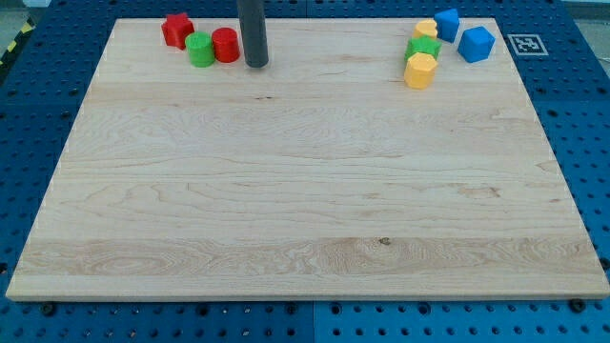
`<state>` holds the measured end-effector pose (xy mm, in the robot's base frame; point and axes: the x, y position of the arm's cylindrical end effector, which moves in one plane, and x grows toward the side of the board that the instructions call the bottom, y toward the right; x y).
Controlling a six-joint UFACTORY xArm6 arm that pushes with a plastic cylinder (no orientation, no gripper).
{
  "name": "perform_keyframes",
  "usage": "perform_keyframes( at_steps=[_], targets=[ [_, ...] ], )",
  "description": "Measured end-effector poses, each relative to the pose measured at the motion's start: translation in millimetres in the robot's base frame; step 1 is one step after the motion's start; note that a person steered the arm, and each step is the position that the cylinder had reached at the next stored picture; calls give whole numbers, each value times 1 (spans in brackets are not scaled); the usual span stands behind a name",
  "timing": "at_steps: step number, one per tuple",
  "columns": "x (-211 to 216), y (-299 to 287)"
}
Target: Separate the red and green circle
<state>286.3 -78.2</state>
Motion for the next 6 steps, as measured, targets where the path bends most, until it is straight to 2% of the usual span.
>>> perform_keyframes(
  at_steps=[3, 6],
  targets=[
    [-14, -47],
    [-19, -43]
  ],
)
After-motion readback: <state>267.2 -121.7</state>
